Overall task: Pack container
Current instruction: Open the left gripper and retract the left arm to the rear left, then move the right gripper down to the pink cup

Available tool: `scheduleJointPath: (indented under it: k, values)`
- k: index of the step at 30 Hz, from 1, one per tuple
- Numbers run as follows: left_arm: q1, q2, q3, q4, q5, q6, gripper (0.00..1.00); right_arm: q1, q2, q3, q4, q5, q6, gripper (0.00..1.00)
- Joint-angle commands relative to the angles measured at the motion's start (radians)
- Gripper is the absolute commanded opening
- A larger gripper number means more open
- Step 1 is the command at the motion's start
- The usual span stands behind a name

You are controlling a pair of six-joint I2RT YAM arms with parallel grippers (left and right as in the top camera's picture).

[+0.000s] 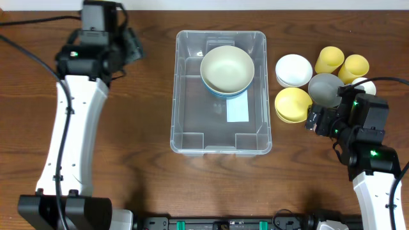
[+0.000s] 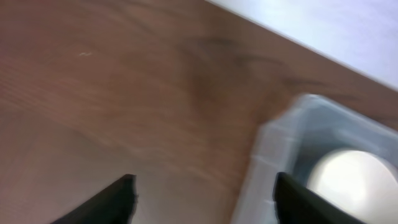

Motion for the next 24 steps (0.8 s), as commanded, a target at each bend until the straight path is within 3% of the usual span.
scheduleJointPath:
  k: [1, 3, 9, 24]
  values:
    - [0.08, 0.012, 0.01, -0.027, -0.05, 0.002, 0.89, -0.004, -0.004, 0.013, -0.001, -0.007, -0.007, 0.99]
    - [0.124, 0.016, 0.009, -0.049, -0.049, 0.002, 0.98, -0.004, -0.004, 0.013, -0.001, -0.007, -0.007, 0.99]
    - [0.187, 0.017, 0.009, -0.058, -0.049, 0.002, 0.98, -0.004, -0.004, 0.013, -0.001, -0.007, -0.007, 0.99]
    - [0.189, 0.017, 0.009, -0.058, -0.049, 0.002, 0.98, -0.004, -0.004, 0.013, -0.001, -0.007, -0.007, 0.99]
